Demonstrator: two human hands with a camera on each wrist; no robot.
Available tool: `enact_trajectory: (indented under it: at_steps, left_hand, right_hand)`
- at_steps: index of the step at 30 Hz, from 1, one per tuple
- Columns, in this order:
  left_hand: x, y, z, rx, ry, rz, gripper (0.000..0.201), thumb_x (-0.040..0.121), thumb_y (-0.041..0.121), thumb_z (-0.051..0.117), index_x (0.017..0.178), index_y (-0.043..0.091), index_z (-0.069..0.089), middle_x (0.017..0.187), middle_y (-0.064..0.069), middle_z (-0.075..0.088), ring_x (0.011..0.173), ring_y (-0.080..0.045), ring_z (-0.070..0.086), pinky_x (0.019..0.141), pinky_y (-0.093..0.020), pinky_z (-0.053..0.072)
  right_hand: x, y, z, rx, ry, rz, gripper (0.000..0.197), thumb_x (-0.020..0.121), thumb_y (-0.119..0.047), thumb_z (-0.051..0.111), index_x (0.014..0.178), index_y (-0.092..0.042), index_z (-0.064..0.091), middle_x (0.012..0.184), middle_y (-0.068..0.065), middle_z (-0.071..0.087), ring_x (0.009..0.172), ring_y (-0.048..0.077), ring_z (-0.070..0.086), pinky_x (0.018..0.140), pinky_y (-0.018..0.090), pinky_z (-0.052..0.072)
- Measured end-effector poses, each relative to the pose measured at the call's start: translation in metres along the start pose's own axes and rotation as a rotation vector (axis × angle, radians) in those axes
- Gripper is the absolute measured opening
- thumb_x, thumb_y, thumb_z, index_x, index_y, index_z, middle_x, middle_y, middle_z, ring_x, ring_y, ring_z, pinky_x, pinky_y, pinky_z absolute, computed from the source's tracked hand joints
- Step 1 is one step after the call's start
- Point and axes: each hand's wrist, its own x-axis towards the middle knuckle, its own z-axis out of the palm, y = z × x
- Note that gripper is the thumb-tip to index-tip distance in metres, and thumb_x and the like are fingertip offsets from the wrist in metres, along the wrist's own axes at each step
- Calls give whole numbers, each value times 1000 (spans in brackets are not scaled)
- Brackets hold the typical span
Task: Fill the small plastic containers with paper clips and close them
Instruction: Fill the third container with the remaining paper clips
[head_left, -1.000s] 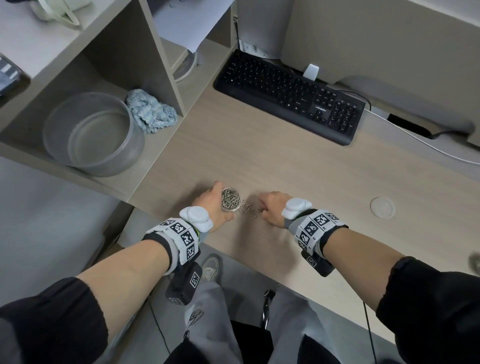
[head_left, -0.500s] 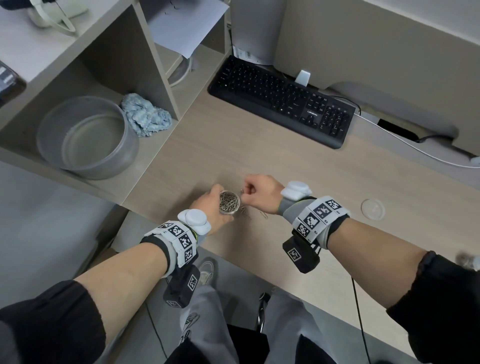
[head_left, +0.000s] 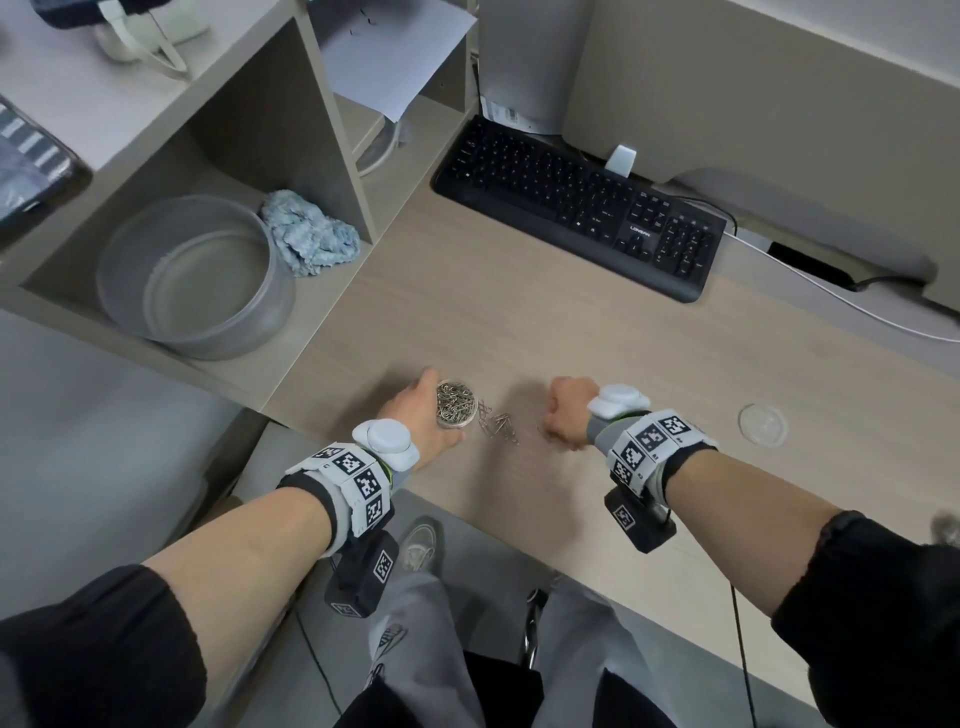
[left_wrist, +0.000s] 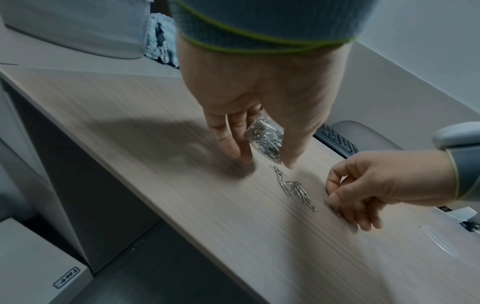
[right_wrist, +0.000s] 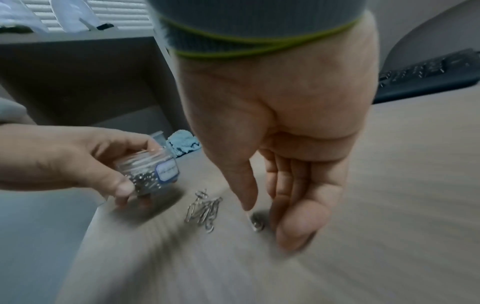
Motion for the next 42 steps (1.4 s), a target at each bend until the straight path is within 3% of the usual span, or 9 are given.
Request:
enact_trajectory:
  at_steps: [3, 6, 9, 12, 15, 18, 26, 36, 42]
  left_hand:
    - [-2, -6, 0, 5, -11, -1, 62, 73, 35, 78, 121, 18, 42, 116, -4, 63, 100, -33, 60, 80, -37, 50]
    - [-1, -12, -2, 9, -16, -3, 66, 73, 37, 79, 123, 18, 42, 116, -4, 63, 100, -33, 61, 78, -35, 50]
    - [1, -17, -5, 11, -18, -6, 68, 72, 37, 80, 125, 18, 41, 116, -5, 64, 99, -33, 61, 75, -32, 48]
    - [1, -18, -8, -5, -13, -5, 69, 73, 36, 80, 126, 17, 41, 116, -5, 63, 99, -32, 61, 75, -31, 47]
    - [1, -20, -10, -16, -9, -8, 68, 73, 37, 80, 125, 18, 41, 114, -4, 63, 99, -31, 61, 76, -32, 48]
    - [0, -21, -10, -15, -4, -23, 68, 72, 39, 80, 123, 18, 41, 113, -4, 65, 98, -32, 62, 77, -35, 50]
    - [-2, -21, -12, -57, 17, -60, 68, 72, 37, 81, 124, 19, 41, 113, -3, 64, 99, -30, 61, 79, -34, 50]
    - [2, -14, -5, -74, -9, -91, 66, 72, 36, 81, 124, 20, 42, 112, -4, 63, 97, -30, 61, 80, -35, 51]
    - [3, -4, 2, -62, -21, -64, 67, 72, 37, 81, 123, 18, 42, 111, -5, 64, 96, -31, 62, 81, -39, 52]
  right_hand:
    - [7, -9, 11, 14, -38, 6, 13, 75, -15, 60, 84, -9, 66, 80, 8, 73, 68, 28, 71, 66, 35, 60]
    - [8, -30, 17, 333, -117, -19, 10, 85, 2, 55, 84, 0, 65, 78, 18, 74, 65, 32, 72, 68, 42, 62]
    - [7, -41, 20, 446, -117, -72, 16, 88, 6, 49, 85, -7, 58, 71, 11, 72, 55, 26, 68, 60, 34, 60]
    - [9, -34, 17, 180, -7, -204, 19, 82, 0, 50, 91, -17, 52, 90, 8, 70, 72, 27, 65, 66, 32, 55]
    - [7, -23, 13, -176, -1, -320, 40, 81, -12, 56, 117, -22, 43, 113, 5, 54, 86, 33, 61, 74, 40, 53]
    - [10, -32, 16, -292, 25, -460, 57, 83, -15, 56, 135, -23, 33, 124, 10, 38, 96, 37, 58, 77, 44, 53]
    - [16, -60, 9, -474, -20, -639, 36, 99, -15, 41, 134, -14, 46, 141, 16, 32, 110, 39, 55, 85, 39, 46]
    - [20, -42, 23, -445, 20, -568, 29, 98, -4, 38, 125, -1, 47, 120, 19, 55, 101, 36, 63, 72, 36, 41]
    - [15, -17, 4, -226, 12, -356, 10, 92, -14, 51, 98, -7, 57, 102, 16, 66, 83, 34, 66, 66, 34, 51]
